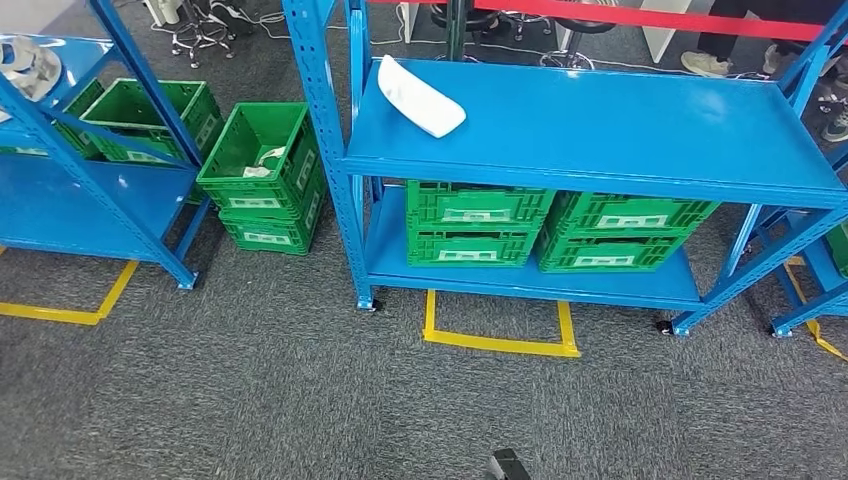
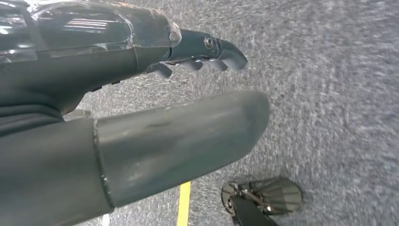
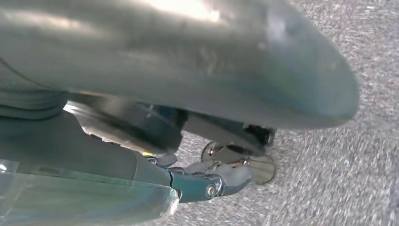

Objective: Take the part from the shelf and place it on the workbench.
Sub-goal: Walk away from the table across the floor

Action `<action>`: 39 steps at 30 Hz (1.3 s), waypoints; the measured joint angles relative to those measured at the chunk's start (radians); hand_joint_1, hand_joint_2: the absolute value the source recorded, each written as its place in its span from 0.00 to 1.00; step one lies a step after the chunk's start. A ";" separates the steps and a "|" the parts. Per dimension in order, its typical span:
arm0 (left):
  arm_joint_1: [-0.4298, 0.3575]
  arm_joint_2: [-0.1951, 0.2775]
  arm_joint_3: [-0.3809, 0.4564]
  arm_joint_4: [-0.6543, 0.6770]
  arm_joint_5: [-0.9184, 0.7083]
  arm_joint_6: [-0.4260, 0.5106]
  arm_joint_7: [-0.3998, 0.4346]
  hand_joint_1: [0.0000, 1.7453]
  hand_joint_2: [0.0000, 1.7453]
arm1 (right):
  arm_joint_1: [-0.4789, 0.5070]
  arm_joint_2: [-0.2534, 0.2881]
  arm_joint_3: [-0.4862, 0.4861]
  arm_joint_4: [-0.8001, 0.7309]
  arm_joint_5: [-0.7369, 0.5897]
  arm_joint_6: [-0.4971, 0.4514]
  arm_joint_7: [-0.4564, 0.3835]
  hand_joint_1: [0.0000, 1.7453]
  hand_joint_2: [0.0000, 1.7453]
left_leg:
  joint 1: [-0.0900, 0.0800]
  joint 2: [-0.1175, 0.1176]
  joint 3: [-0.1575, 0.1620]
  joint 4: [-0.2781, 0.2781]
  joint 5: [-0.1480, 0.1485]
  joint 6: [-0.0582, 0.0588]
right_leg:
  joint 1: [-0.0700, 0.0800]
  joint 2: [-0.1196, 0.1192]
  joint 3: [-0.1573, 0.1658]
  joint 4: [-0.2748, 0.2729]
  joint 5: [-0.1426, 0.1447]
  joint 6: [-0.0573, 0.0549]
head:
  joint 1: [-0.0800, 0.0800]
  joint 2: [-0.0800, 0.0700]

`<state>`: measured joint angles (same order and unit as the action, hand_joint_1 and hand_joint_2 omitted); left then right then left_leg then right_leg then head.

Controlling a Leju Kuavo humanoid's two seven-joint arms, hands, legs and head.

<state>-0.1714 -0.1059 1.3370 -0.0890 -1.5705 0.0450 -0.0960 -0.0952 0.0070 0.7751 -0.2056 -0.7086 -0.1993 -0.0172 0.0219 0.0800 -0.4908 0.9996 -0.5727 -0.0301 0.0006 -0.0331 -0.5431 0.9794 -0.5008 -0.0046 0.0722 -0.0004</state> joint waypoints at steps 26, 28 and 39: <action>0.003 0.001 -0.001 0.000 0.000 0.000 0.000 0.00 0.00 | -0.006 0.000 0.018 0.001 -0.006 -0.010 0.009 0.00 0.00 | -0.013 -0.119 -0.056 0.013 0.038 0.038 | -0.011 0.138 0.028 0.000 -0.027 -0.001 | -0.029 0.000; 0.003 0.001 -0.001 0.000 0.000 0.000 0.000 0.00 0.00 | -0.006 0.000 0.019 0.001 -0.006 -0.010 0.009 0.00 0.00 | -0.015 -0.119 -0.055 0.013 0.037 0.041 | -0.012 0.137 0.030 -0.002 -0.027 0.000 | -0.026 0.000; 0.003 0.001 -0.001 0.000 0.001 0.005 0.023 0.00 0.00 | -0.006 -0.003 0.025 0.001 -0.022 -0.011 0.051 0.00 1.00 | -0.015 -0.121 -0.054 0.013 0.035 0.044 | -0.013 0.133 0.031 -0.004 -0.031 0.020 | -0.029 0.000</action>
<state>-0.1687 -0.1051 1.3363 -0.0889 -1.5699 0.0499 -0.0729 -0.1011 0.0042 0.7999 -0.2049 -0.7308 -0.2099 0.0337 0.0069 -0.0410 -0.5452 1.0130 -0.5381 0.0136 -0.0122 0.0999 -0.5126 0.9751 -0.5313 0.0150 0.0433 -0.0004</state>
